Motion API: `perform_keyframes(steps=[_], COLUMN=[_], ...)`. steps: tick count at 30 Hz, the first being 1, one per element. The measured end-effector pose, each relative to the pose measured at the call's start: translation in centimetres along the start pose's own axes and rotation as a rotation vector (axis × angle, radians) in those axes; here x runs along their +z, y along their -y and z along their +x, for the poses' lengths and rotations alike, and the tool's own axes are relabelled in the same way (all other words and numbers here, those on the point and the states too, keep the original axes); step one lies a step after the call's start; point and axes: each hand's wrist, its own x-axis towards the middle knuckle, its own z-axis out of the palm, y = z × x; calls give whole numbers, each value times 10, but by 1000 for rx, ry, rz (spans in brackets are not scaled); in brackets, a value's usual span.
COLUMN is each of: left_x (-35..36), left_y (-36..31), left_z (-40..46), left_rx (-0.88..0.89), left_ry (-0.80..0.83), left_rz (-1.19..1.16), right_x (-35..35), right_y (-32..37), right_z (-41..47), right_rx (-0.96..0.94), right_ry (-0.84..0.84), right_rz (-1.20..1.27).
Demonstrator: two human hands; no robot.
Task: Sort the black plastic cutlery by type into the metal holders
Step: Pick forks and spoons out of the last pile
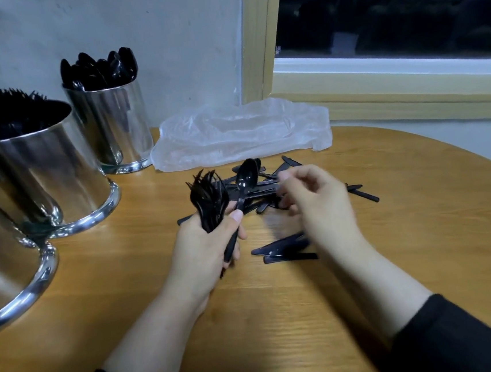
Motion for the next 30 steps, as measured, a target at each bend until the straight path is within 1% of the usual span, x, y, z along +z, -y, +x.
perform_keyframes(steps=[1,3,5,7,9,10,12,16,21,27,30], left_x=[1,6,18,34,52,61,76,85,79,81,83], left_y=[-1,-5,-12,-19,-20,-18,-11,0,5,9,9], left_z=[1,5,14,25,37,43,54,65,67,67,66], left_rx=[1,19,46,60,58,49,31,19,1,-22,-21], left_ry=[-14,-28,-13,10,11,2,-23,-32,-80,-86,-80], left_rz=[-18,-42,-71,-101,-104,-102,-108,-78,-70,-44,-46], right_x=[-15,-48,-76,-94,-102,-103,-105,-107,-108,-107,-106], right_y=[-5,-15,-27,-42,-53,-58,-60,-63,-59,-51,-45], right_z=[10,32,49,62,69,71,74,80,81,77,76], right_rx=[-60,-159,-209,-256,-299,-296,-261,-272,-234,-243,-292], right_ry=[-41,-42,51,173,273,307,343,359,358,293,205], right_rz=[-92,-328,-597,-804,-931,-957,-988,-1017,-937,-829,-719])
